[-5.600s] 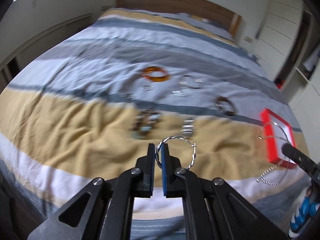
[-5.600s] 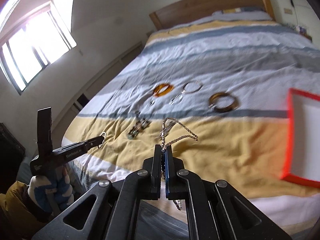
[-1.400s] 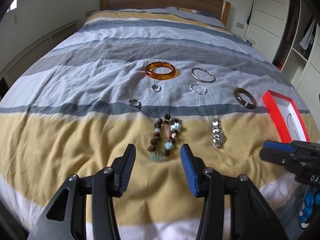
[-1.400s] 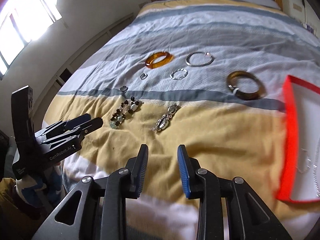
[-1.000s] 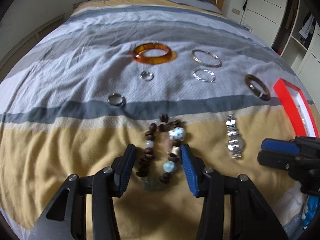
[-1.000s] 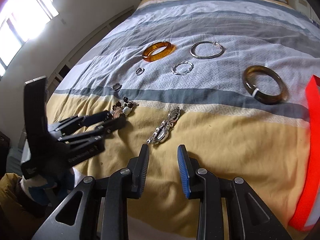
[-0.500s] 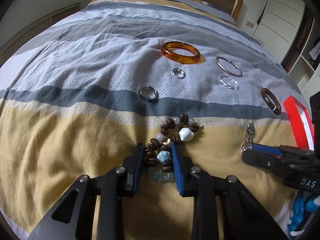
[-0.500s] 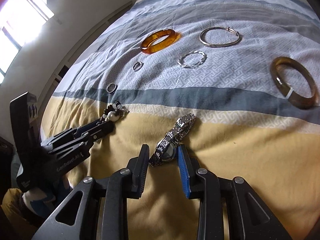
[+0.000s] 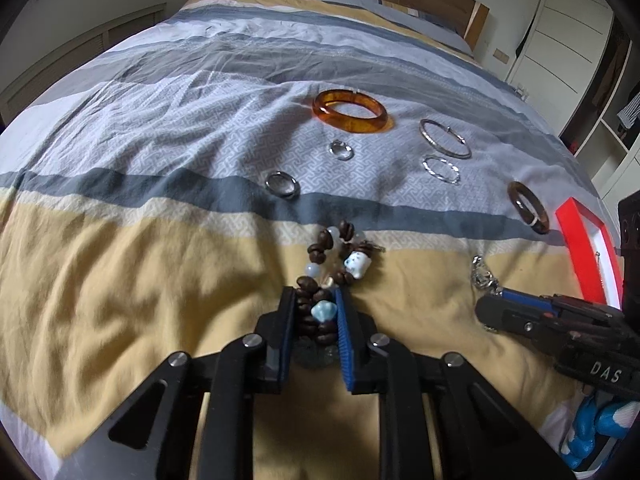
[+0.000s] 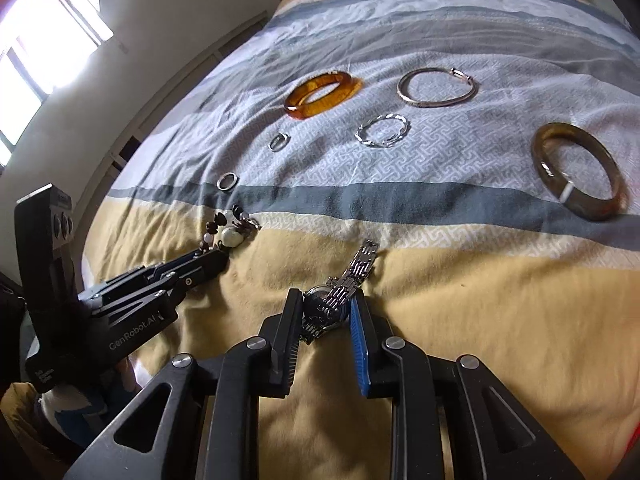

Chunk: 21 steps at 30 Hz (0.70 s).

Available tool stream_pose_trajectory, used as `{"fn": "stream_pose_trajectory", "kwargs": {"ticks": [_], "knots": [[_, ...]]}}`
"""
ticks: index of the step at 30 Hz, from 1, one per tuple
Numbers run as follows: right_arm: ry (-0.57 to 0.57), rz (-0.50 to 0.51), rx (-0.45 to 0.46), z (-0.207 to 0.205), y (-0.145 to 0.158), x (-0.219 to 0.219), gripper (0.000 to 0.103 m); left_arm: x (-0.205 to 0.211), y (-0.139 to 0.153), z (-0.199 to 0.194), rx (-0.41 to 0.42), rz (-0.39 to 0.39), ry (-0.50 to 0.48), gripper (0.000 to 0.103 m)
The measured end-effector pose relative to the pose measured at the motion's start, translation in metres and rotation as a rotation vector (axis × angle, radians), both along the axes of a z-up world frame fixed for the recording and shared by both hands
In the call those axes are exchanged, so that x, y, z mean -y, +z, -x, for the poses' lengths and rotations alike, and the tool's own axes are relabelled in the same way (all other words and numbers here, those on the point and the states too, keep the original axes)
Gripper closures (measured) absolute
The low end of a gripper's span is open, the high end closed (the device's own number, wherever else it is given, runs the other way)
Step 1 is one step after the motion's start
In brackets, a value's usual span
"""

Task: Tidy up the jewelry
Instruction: 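Carry the watch and beaded bracelet into the box and open both tools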

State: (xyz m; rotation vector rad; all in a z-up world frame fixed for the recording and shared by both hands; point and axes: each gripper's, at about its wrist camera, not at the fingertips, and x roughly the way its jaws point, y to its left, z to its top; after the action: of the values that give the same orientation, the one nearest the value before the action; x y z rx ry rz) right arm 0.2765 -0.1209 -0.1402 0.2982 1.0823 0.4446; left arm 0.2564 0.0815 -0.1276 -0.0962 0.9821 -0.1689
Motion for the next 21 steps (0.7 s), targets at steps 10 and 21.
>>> {"fn": "stream_pose_trajectory", "kwargs": {"ticks": [10,21], "knots": [[-0.029,-0.056,0.048,0.029,0.03,0.022,0.079,0.01,0.025,0.029,0.02,0.0,0.013,0.085],[-0.119,-0.096,0.138,0.075,0.077,0.085,0.079,0.067,0.074,0.06,0.09,0.009,-0.087,0.086]]}}
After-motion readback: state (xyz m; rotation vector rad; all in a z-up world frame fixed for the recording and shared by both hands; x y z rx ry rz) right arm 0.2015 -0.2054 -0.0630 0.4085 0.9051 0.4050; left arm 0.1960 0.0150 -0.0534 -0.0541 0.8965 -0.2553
